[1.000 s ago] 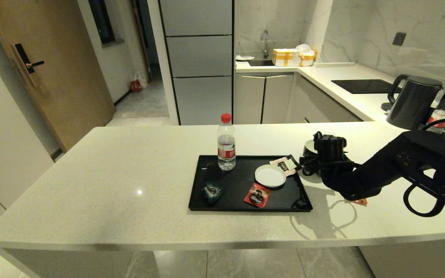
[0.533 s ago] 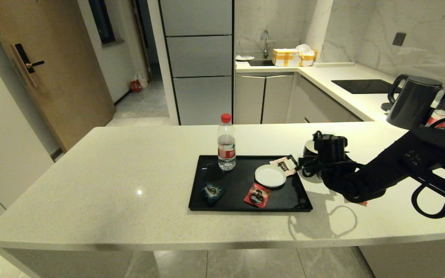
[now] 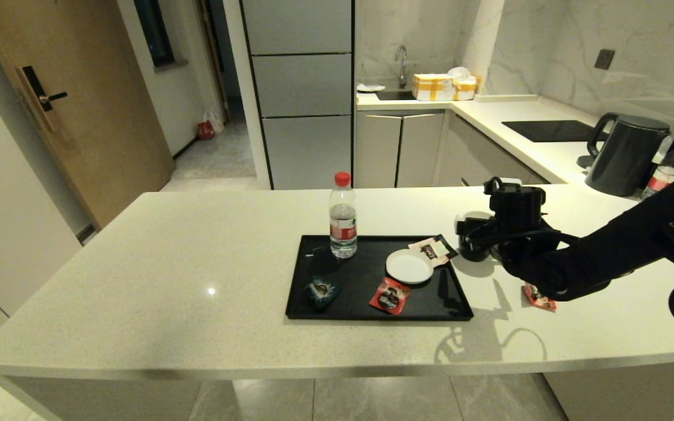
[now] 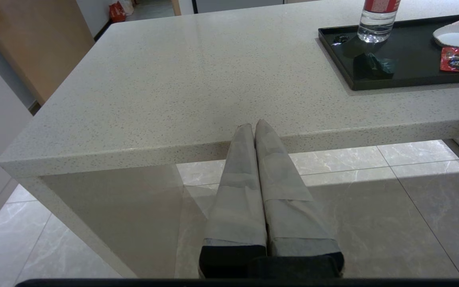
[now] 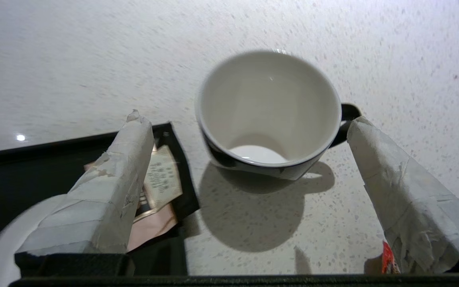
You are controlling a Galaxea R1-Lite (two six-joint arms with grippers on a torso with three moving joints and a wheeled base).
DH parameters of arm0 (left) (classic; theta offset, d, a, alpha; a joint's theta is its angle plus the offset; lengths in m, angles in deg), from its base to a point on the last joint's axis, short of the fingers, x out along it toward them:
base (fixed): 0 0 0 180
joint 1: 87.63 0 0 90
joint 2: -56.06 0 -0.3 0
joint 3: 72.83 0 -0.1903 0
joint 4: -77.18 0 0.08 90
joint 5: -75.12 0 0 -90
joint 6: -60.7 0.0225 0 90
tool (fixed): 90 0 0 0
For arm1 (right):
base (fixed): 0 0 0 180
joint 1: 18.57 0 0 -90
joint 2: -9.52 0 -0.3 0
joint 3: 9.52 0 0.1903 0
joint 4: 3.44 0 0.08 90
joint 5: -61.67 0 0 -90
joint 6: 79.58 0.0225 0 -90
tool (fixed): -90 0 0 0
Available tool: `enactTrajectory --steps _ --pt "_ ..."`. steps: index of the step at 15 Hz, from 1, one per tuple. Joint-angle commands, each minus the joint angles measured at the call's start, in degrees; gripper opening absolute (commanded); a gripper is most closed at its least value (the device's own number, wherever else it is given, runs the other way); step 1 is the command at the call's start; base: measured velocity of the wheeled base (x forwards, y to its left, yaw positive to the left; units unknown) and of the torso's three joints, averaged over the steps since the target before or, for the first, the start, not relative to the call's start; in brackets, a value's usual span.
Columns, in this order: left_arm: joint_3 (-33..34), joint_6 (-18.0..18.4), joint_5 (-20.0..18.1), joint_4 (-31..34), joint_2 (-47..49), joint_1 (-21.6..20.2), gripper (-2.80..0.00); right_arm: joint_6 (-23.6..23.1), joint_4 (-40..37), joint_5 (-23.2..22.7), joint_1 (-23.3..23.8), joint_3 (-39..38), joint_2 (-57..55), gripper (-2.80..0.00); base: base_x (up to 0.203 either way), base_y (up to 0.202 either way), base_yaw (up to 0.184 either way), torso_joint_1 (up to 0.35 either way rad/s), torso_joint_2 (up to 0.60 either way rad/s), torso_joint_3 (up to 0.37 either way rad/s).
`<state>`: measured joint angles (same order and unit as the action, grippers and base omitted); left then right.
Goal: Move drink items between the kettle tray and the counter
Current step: Return the tea bag to its original position
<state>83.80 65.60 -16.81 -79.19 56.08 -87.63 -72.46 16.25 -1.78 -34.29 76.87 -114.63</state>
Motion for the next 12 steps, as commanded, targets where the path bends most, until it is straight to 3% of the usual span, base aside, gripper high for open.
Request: enactTrajectory --steps 1,3,4,7,12 --pt "0.00 0.02 -0.01 0.00 -0.02 0.00 -2.80 0.00 0.22 0.05 -1.20 -1.37 5.09 0.00 0.000 0.000 0.000 0.000 0.00 0.000" --pt "0.00 0.02 -0.01 0.00 -0.02 0.00 -2.80 -0.16 0.01 -0.49 -4.13 -3.90 10.17 0.00 0.000 0.000 0.000 0.000 0.00 0.000" --pt "0.00 0.02 -0.01 0.00 -0.02 0.00 -2.80 -0.26 -0.25 -0.98 -6.29 -5.46 12.49 -2.80 0.000 0.000 0.000 0.000 0.00 0.000" --pt "0.00 0.02 -0.01 0.00 -0.02 0.00 -2.80 -0.22 -5.82 -3.75 -11.50 -8.01 17.19 -2.80 0.000 0.000 0.000 0.000 0.00 0.000" --pt "0.00 0.02 -0.01 0.00 -0.02 0.00 -2.80 2.11 -11.59 -8.75 -12.58 -7.83 16.57 -2.80 0.000 0.000 0.000 0.000 0.00 0.000"
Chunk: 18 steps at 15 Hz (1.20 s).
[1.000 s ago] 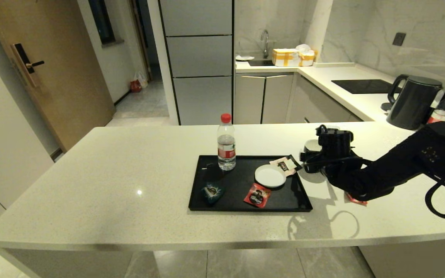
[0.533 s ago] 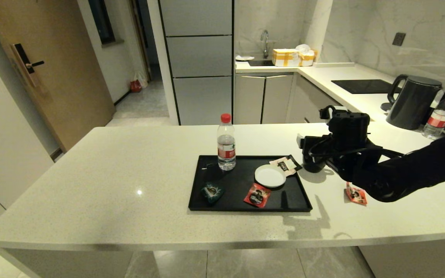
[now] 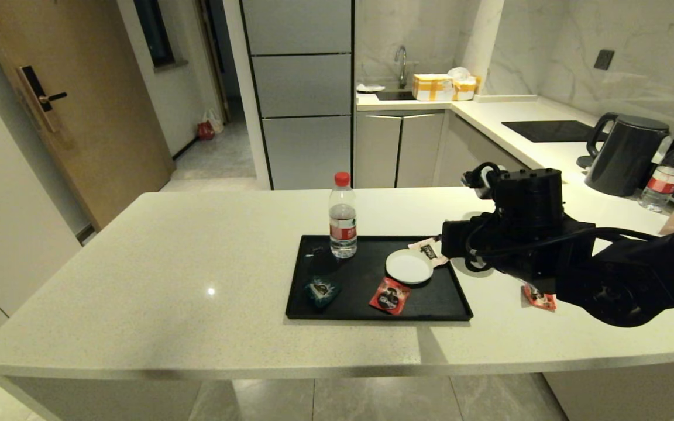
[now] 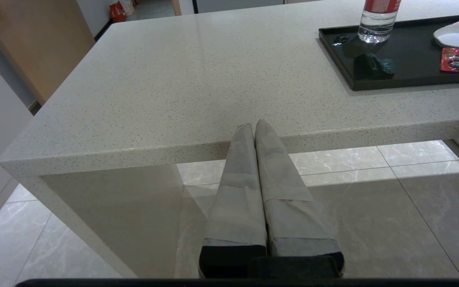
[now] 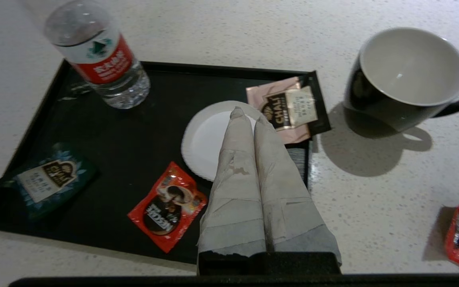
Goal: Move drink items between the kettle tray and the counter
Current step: Return the tea bag to its original position
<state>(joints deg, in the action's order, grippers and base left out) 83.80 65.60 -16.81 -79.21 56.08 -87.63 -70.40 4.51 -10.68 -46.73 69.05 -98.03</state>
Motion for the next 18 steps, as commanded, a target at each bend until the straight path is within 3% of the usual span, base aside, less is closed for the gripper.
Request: enactTrajectory --steps 1,5,7,12,18 --pt "0.00 0.02 -0.01 0.02 -0.02 0.00 -2.80 0.23 0.15 -0.16 -0.13 0.00 -0.03 -2.80 0.000 0.000 0.000 0.000 0.00 0.000" --pt "0.00 0.02 -0.01 0.02 -0.02 0.00 -2.80 0.23 0.13 -0.71 -0.51 -0.36 0.05 -2.80 0.000 0.000 0.000 0.000 0.00 0.000" --pt "0.00 0.02 -0.01 0.02 -0.02 0.00 -2.80 0.31 -4.95 -2.54 -2.53 -0.43 -1.38 -2.80 0.000 0.000 0.000 0.000 0.00 0.000" --pt "0.00 0.02 -0.01 0.02 -0.02 0.00 -2.80 5.61 -15.37 -4.85 -4.33 4.82 -7.03 -2.80 0.000 0.000 0.000 0.000 0.00 0.000" --pt "0.00 0.02 -0.04 0.02 -0.02 0.00 -2.80 8.38 -17.83 -5.02 -4.26 6.76 -7.82 -2.80 0.000 0.000 0.000 0.000 0.00 0.000"
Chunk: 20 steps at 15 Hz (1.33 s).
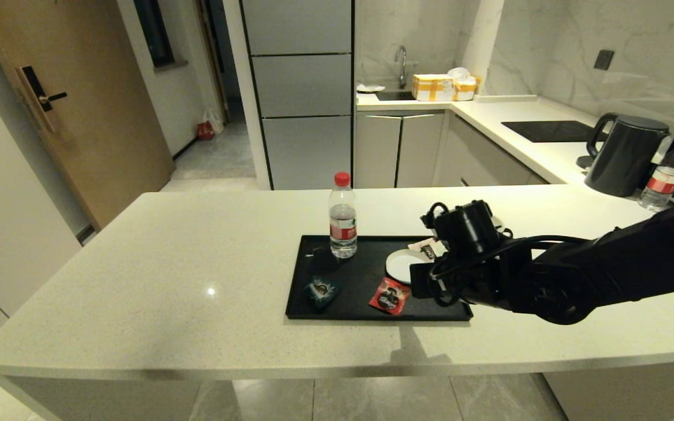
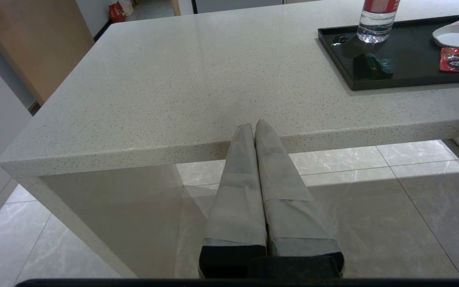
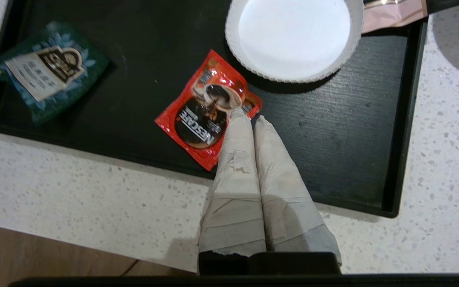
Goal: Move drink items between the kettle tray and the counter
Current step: Return the tea bag to its original position
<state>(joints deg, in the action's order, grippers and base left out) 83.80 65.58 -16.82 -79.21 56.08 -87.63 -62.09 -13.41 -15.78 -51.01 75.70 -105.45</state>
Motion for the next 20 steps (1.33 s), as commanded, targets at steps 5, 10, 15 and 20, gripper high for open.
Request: enactTrajectory --steps 5,10,15,20 --pt "0.00 0.05 0.01 0.02 -0.02 0.00 -2.80 0.20 0.07 0.76 1.06 0.63 3.09 -2.80 0.000 0.000 0.000 0.000 0.00 0.000" --pt "0.00 0.05 0.01 0.02 -0.02 0.00 -2.80 -0.05 -0.06 2.42 5.86 -5.72 21.78 -2.80 0.000 0.000 0.000 0.000 0.00 0.000" --pt "0.00 0.05 0.01 0.02 -0.02 0.00 -2.80 -0.47 -12.80 11.99 10.75 -12.06 50.35 -2.80 0.000 0.000 0.000 0.000 0.00 0.000" --pt "0.00 0.05 0.01 0.02 -0.02 0.00 -2.80 -3.36 -39.99 23.60 20.89 -12.43 81.89 -2.80 0.000 0.000 0.000 0.000 0.00 0.000"
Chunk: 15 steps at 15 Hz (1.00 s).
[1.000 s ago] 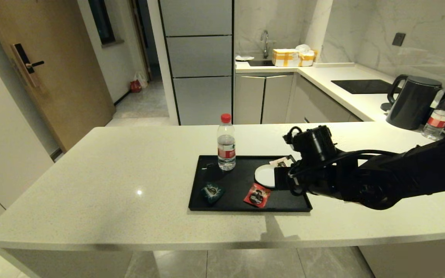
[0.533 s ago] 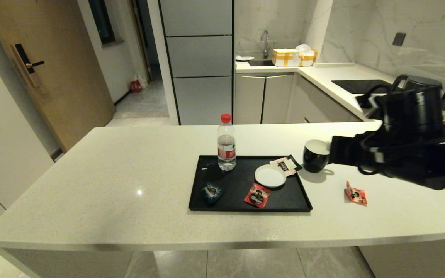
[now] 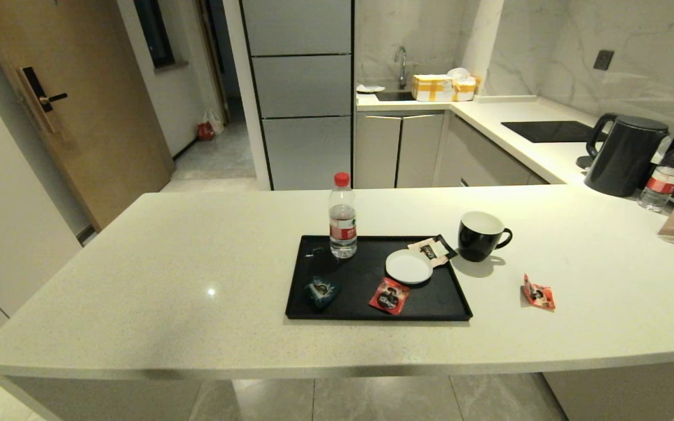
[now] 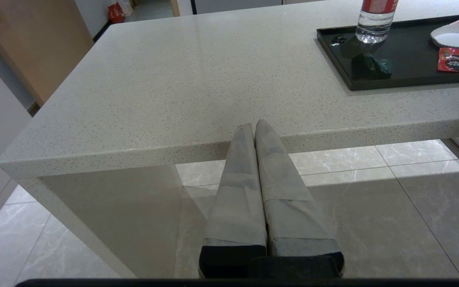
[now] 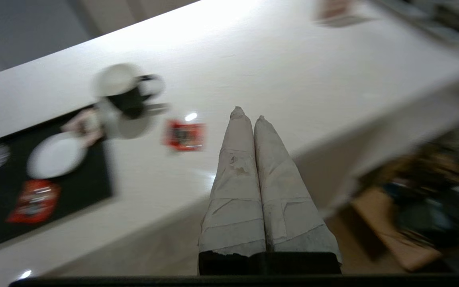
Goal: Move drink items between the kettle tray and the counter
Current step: Return the tea bag to its original position
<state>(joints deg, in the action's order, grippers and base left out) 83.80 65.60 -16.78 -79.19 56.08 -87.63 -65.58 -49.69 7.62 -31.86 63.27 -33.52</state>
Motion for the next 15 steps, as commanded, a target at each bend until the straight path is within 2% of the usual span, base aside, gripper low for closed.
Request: enactTrajectory --steps 1,4,5,6,7,8,10,12,13,14,15 --pt "0.00 0.02 -0.03 0.00 -0.02 0.00 -2.80 -2.51 -7.47 1.13 5.01 -0.34 16.79 -2.80 0.000 0.000 0.000 0.000 0.00 0.000" --pt "0.00 0.02 -0.03 0.00 -0.02 0.00 -2.80 -10.59 -16.18 2.46 10.14 -3.76 35.50 -2.80 0.000 0.000 0.000 0.000 0.00 0.000" --pt "0.00 0.02 -0.03 0.00 -0.02 0.00 -2.80 -11.29 -18.76 2.64 11.14 -5.76 40.09 -2.80 0.000 0.000 0.000 0.000 0.00 0.000" --pt "0.00 0.02 -0.12 0.00 -0.02 0.00 -2.80 -9.38 -19.14 1.51 11.92 -9.00 42.56 -2.80 0.000 0.000 0.000 0.000 0.00 0.000" --pt "0.00 0.02 -0.03 0.00 -0.02 0.00 -2.80 -8.17 -16.93 -3.08 12.47 -13.13 43.30 -2.80 0.000 0.000 0.000 0.000 0.00 0.000" --pt "0.00 0.02 -0.12 0.00 -0.02 0.00 -2.80 -7.89 -11.96 -9.38 12.75 -18.35 43.20 -2.80 0.000 0.000 0.000 0.000 0.00 0.000" --pt "0.00 0.02 -0.12 0.00 -0.02 0.00 -2.80 -8.79 -1.31 -17.27 12.99 -29.05 43.11 -2.80 0.000 0.000 0.000 0.000 0.00 0.000" --pt "0.00 0.02 -0.12 0.00 -0.02 0.00 -2.80 -12.55 17.41 -23.41 13.09 -42.62 43.08 -2.80 0.000 0.000 0.000 0.000 0.00 0.000" --pt "0.00 -0.06 -0.03 0.00 -0.02 0.00 -2.80 -14.33 26.92 -27.36 13.12 -46.99 43.07 -2.80 0.000 0.000 0.000 0.000 0.00 0.000" --pt "0.00 0.02 -0.12 0.00 -0.02 0.00 -2.80 -15.83 31.83 -30.34 13.14 -49.05 43.06 -2.80 0.000 0.000 0.000 0.000 0.00 0.000" --pt "0.00 -0.07 -0.03 0.00 -0.02 0.00 -2.80 -17.02 31.95 -32.55 13.16 -49.25 43.05 -2.80 0.000 0.000 0.000 0.000 0.00 0.000"
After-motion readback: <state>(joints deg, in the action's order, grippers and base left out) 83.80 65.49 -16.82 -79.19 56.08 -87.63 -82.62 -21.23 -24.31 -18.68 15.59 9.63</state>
